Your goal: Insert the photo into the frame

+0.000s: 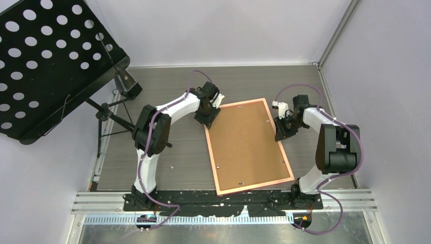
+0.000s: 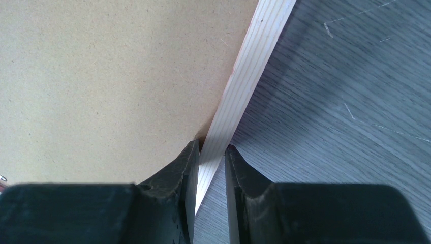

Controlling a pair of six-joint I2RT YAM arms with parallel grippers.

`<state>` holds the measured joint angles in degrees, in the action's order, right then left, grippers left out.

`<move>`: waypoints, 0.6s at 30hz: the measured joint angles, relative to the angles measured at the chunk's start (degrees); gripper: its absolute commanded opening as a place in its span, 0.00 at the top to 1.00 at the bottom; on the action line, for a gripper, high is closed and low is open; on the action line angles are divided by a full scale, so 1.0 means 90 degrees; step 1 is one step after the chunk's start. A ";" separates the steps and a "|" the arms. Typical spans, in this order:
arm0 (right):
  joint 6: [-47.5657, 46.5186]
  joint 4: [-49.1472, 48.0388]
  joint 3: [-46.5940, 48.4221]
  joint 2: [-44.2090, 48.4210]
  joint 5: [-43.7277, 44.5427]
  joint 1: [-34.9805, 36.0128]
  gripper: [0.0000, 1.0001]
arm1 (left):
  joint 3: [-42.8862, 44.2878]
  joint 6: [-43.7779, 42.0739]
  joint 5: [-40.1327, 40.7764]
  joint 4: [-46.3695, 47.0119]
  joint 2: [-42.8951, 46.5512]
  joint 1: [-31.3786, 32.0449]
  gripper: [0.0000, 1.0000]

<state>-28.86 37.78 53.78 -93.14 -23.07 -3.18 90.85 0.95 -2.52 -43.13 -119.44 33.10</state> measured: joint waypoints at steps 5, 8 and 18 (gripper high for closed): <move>0.0000 0.0000 0.0000 0.0000 0.0000 0.0000 0.95 | -0.0022 -0.0010 0.0117 0.0010 0.0017 0.0051 0.82; 0.0000 -0.0002 0.0000 0.0000 0.0000 0.0000 0.94 | -0.0090 -0.0024 0.0284 0.0063 0.0070 0.0126 0.90; -0.0039 0.0000 0.0000 0.0000 0.0005 0.0000 0.95 | -0.0427 -0.0340 0.1073 0.0427 0.0304 0.0481 0.61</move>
<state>-29.21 37.78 53.78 -93.14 -23.03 -3.18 87.00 -2.11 7.14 -39.29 -116.71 37.43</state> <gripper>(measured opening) 0.274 0.380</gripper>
